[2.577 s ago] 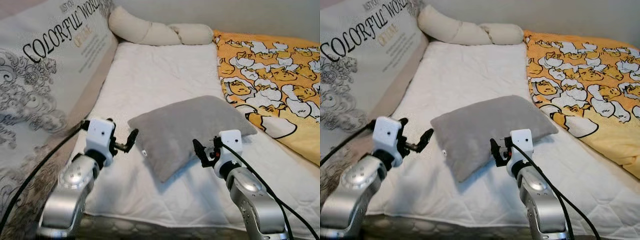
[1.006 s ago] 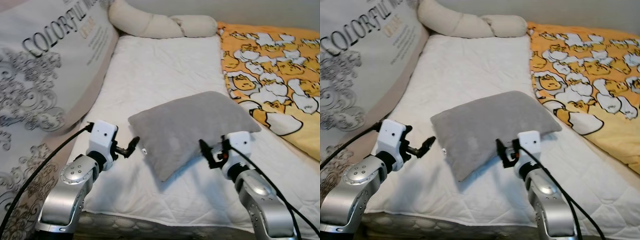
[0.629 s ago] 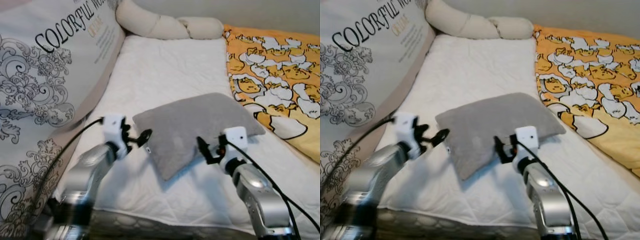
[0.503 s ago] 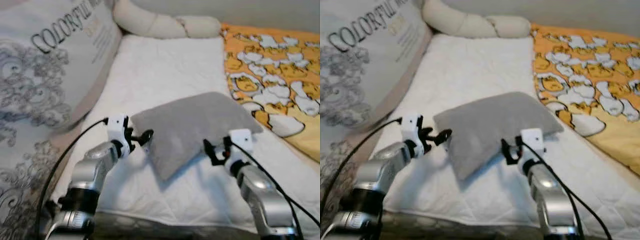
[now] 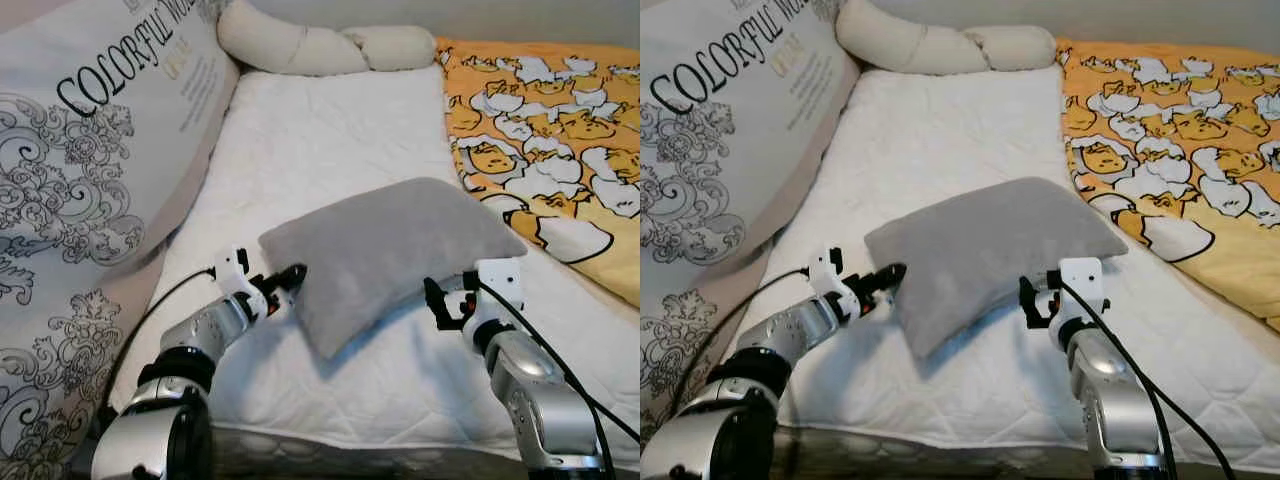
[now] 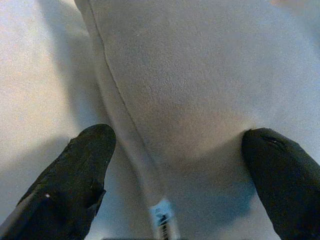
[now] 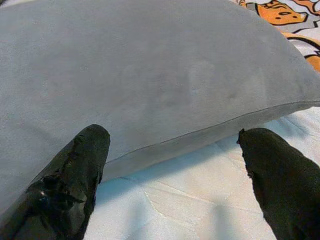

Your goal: Clean up the room

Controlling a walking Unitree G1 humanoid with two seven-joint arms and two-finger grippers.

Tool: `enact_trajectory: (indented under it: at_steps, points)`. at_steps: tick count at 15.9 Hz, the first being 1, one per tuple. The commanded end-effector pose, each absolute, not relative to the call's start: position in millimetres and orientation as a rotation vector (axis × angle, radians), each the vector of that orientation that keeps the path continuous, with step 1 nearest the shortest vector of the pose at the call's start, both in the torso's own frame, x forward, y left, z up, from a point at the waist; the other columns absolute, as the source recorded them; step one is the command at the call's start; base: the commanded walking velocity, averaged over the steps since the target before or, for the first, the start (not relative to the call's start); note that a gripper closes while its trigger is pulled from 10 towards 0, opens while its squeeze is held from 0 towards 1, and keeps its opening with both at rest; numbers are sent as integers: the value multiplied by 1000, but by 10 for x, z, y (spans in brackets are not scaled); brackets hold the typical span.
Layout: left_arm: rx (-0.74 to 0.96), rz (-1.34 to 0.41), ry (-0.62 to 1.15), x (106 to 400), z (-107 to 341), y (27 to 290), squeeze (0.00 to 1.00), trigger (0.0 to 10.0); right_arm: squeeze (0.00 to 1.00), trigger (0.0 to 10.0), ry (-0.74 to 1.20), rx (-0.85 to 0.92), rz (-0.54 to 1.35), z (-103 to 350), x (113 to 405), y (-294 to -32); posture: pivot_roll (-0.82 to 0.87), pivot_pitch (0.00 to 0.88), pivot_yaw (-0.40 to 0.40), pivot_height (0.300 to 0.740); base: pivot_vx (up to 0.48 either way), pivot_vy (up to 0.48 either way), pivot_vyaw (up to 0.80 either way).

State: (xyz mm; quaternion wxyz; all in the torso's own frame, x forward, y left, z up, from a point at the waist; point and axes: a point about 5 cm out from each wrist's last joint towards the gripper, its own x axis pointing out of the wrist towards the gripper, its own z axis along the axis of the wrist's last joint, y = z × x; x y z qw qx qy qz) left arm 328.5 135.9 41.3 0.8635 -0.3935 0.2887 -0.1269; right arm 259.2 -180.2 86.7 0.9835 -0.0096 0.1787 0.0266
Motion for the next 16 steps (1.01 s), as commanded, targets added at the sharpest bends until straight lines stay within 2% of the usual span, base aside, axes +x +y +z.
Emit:
enact_trajectory:
  at_steps: [1,2,4,5,8,9,10,11,12,14,15,16]
  points:
    - [-963,-280,588,3313,445,1284,800,10000,1000,10000,355,-5,77,903,2582,-1745,-148,0,67,740,0,0,0]
    - [-1014,-304,588,3312,449,1205,0,10000,1000,10000,358,-2,94,900,2568,-1721,-151,0,68,740,0,0,0]
    - [-1032,-319,602,3300,439,1133,0,10000,1000,10000,362,-1,105,894,2557,-1711,-155,0,68,740,0,0,0]
    - [-900,-324,684,3231,325,1016,0,10000,1000,10000,368,-9,120,896,2542,-1698,-161,0,69,740,0,0,0]
    - [-695,-272,746,3142,167,990,0,10000,1000,10000,370,-16,143,909,2533,-1668,-174,0,72,740,0,0,0]
    - [-714,-263,736,3142,165,976,0,10000,890,10000,373,-17,157,912,2529,-1650,-177,0,72,740,0,0,0]
    - [-746,-267,718,3155,185,953,0,10000,98,10000,375,-17,174,912,2520,-1635,-178,0,70,740,0,0,0]
    - [-759,-271,711,3160,192,939,0,10000,0,10000,379,-18,186,911,2513,-1625,-181,0,69,740,0,0,0]
    - [-768,-281,700,3163,201,913,0,10000,0,10000,384,-21,201,908,2500,-1612,-184,0,68,740,0,0,0]
    - [-769,-313,686,3156,207,854,0,1529,0,10000,391,-30,221,906,2485,-1600,-190,0,68,740,0,0,0]
    - [-772,-329,684,3145,205,819,0,0,0,10000,393,-34,231,909,2478,-1594,-193,0,70,740,0,0,0]
    - [-772,-329,684,3145,205,819,0,0,0,10000,393,-34,231,909,2478,-1594,-193,0,70,740,0,0,0]
